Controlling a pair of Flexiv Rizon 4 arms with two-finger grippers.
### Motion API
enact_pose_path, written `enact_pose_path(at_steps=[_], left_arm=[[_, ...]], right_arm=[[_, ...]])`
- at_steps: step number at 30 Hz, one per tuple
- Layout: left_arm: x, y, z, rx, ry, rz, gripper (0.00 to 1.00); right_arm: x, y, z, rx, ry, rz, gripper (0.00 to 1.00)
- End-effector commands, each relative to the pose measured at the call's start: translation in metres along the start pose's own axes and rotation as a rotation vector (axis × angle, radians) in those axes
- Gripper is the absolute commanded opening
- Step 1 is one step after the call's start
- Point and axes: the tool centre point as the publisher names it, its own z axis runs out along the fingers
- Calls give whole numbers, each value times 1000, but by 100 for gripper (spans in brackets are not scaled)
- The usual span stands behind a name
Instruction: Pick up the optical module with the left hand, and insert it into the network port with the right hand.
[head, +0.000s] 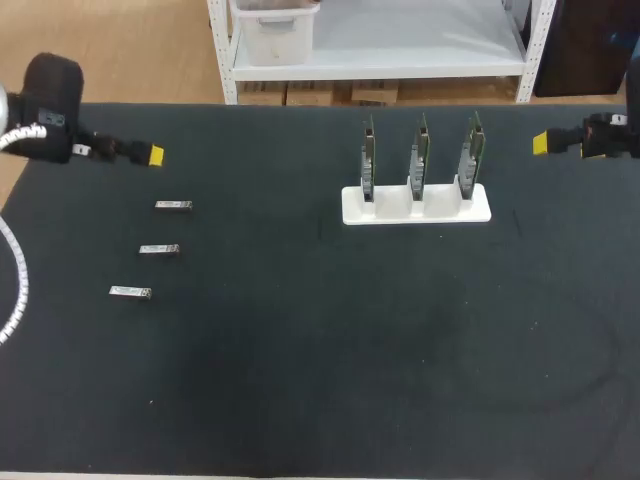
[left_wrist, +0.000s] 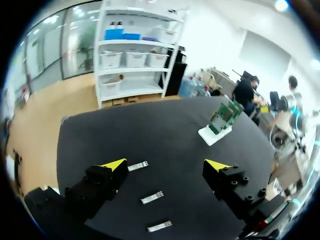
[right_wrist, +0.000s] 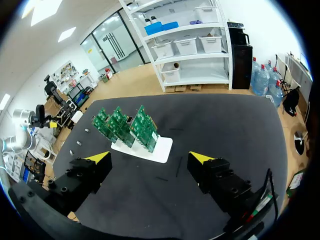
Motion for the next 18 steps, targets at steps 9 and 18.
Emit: enact_pose_path(at_steps=[9,18], left_arm=[[-13,38,14,71,253,520,100],[-10,48,37,71,384,711,100]], right_arm=[[0,1,0,3,-1,1,100],[0,1,0,3,-1,1,100]])
